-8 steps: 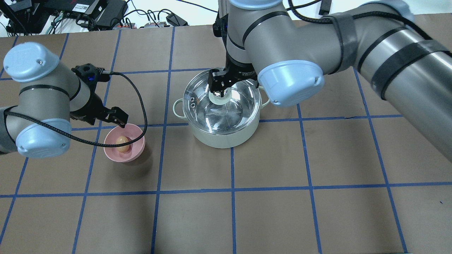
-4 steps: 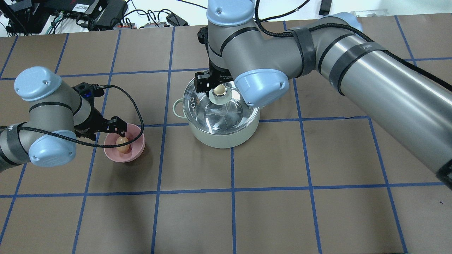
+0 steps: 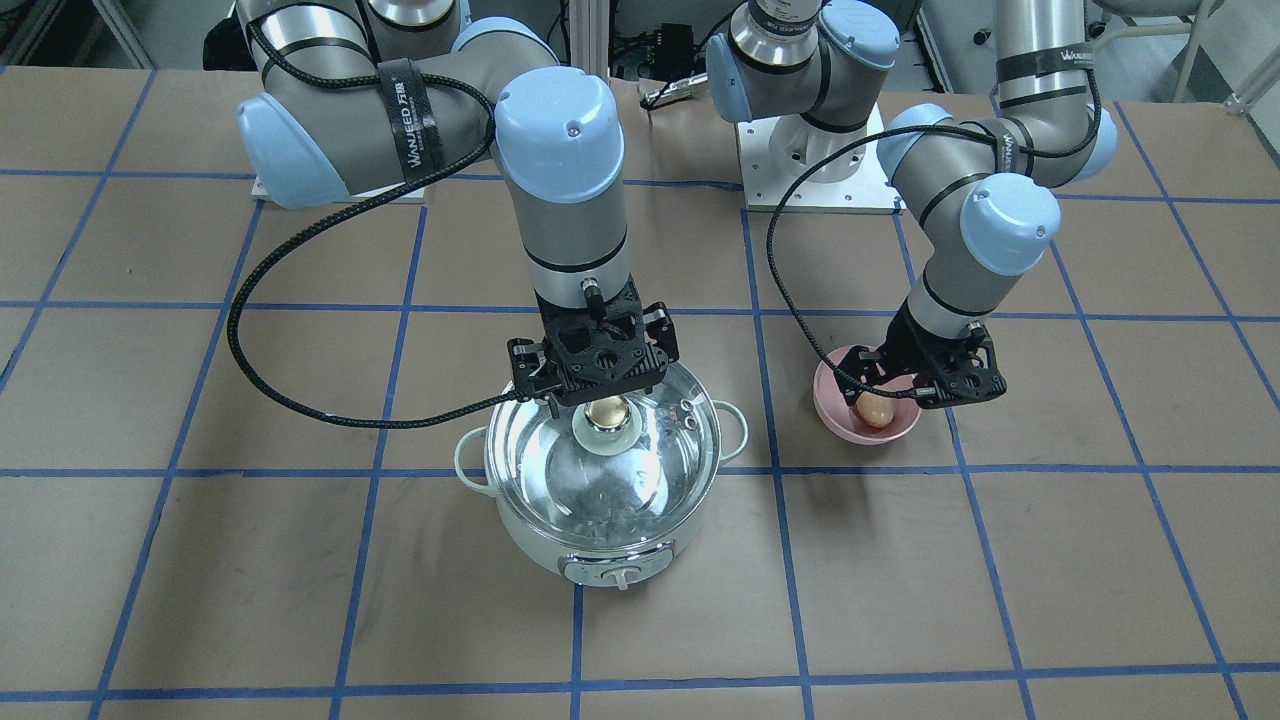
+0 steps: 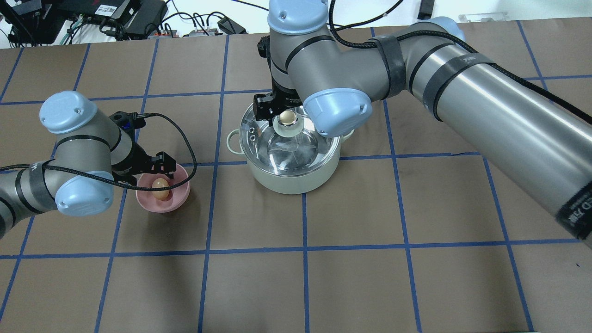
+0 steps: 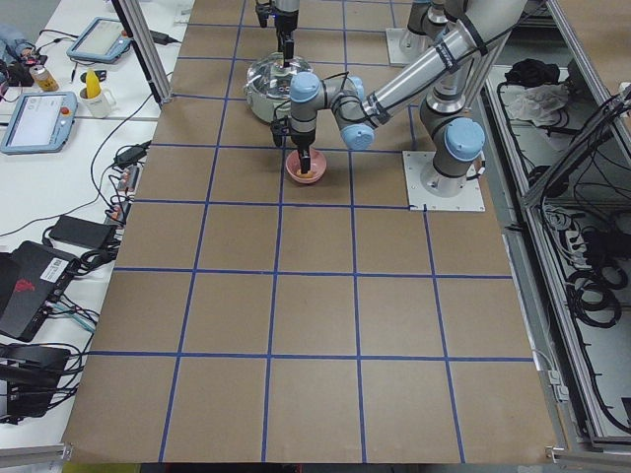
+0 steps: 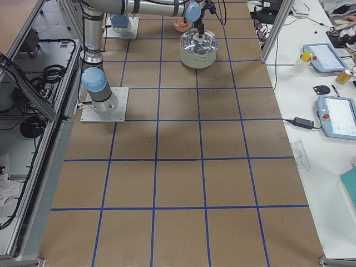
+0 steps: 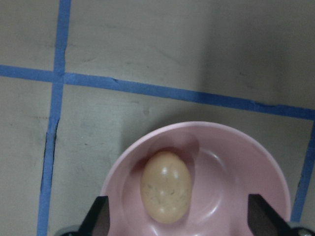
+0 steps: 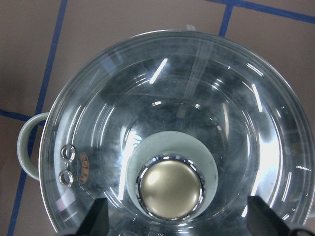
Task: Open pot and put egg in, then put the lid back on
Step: 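Close the right gripper on the lid knob while the left gripper descends onto the egg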
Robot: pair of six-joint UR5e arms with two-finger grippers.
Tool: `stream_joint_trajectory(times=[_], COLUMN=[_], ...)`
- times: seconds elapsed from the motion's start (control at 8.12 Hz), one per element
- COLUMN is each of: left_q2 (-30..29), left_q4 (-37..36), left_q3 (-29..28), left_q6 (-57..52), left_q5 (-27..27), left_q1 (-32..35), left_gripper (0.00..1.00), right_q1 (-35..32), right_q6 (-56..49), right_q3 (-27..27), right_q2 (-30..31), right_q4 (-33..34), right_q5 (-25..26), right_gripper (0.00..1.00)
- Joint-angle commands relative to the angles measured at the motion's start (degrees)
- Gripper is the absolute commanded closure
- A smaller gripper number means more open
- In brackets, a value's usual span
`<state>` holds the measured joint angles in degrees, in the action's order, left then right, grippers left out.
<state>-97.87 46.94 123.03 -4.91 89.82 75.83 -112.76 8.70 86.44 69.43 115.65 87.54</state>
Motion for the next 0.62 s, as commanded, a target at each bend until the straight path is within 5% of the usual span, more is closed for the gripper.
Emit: stream_joint_trajectory(times=[0.0,0.12,0.49], left_q2=[-0.65,-1.00,-1.44], left_q4=[-0.80,-0.89,-0.89], left_q3=[0.11,0.11,0.11], left_q6=[0.00,-1.57,-2.63], left_q5=[-0.35,-0.35,-0.09], left_q1=[2.13,2.04,2.13], left_gripper=[0.00,0.00,0.00], right_q1=[-0.01,-0.09,-0.09], right_q6=[-0.18,-0.79,-0.70], right_q3=[0.13,0.13,0.04], right_q2=[-0.61,-0.96,-1.05], right_q4=[-0.69,-0.69,-0.69], right_q5=[0.00,0.00,0.00], right_gripper=[0.03,0.15,0.20])
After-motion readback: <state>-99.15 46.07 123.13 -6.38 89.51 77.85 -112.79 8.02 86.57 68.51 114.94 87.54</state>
